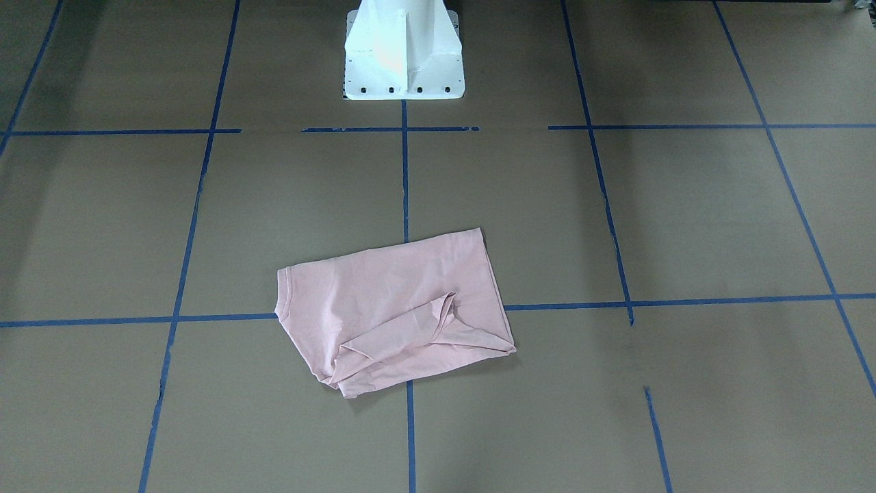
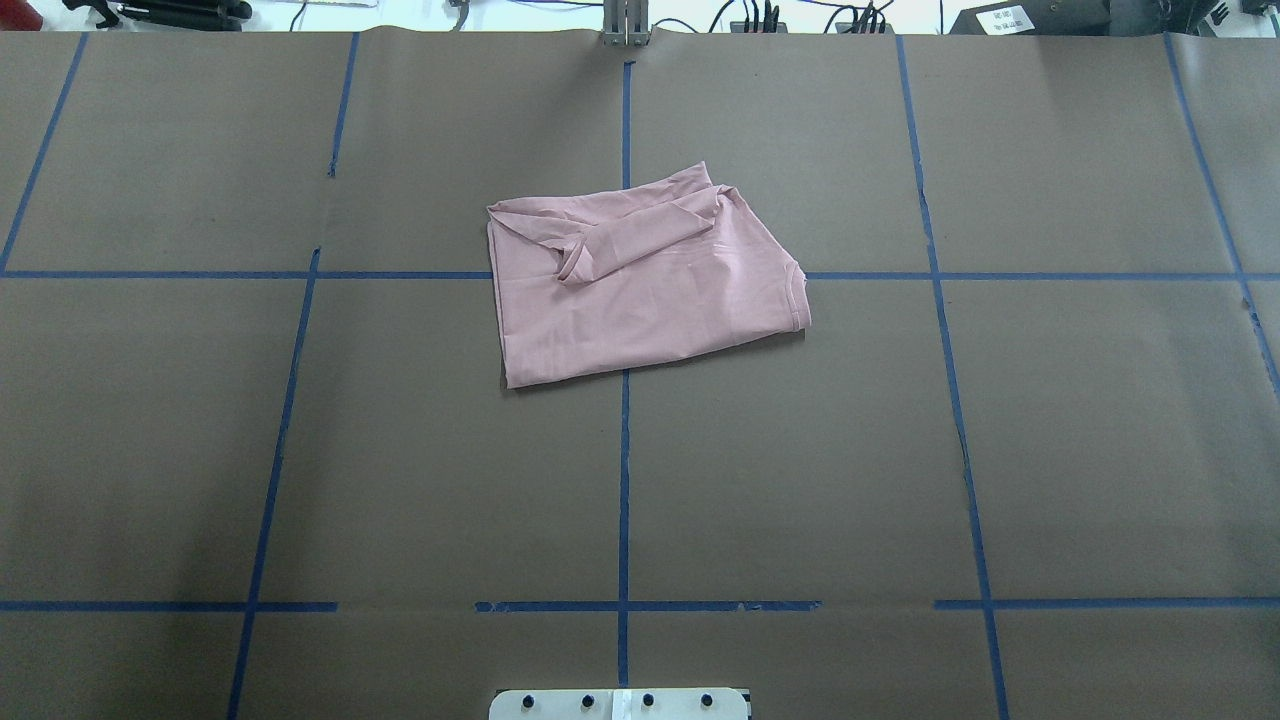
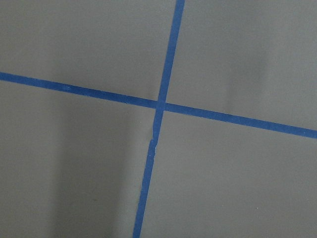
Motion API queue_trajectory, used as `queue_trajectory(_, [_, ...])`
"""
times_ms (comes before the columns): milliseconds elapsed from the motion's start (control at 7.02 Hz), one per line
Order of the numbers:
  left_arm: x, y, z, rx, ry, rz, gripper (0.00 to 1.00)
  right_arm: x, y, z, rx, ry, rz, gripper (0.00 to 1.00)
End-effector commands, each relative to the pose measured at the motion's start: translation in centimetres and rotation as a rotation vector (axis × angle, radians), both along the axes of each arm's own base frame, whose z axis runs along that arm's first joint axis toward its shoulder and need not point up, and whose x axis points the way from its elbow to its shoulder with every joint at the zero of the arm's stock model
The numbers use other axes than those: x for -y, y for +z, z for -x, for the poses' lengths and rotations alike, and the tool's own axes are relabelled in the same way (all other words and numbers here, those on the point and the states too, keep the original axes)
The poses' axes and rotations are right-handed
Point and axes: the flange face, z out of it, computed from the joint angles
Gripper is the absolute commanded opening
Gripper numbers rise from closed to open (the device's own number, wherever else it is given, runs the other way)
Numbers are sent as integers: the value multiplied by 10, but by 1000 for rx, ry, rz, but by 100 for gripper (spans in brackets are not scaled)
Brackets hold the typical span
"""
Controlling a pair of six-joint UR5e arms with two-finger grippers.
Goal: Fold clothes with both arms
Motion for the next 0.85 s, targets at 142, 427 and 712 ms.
queue_trajectory(142, [3, -2, -10, 4, -6, 23, 100, 0, 0, 1, 9, 1, 3, 100])
queue_trajectory(427, [4, -4, -18, 15, -53, 76, 100, 0, 0, 1, 9, 1, 3, 100])
queue_trajectory(712, [5, -1, -17, 66, -60, 53, 100, 0, 0, 1, 9, 0, 0, 100])
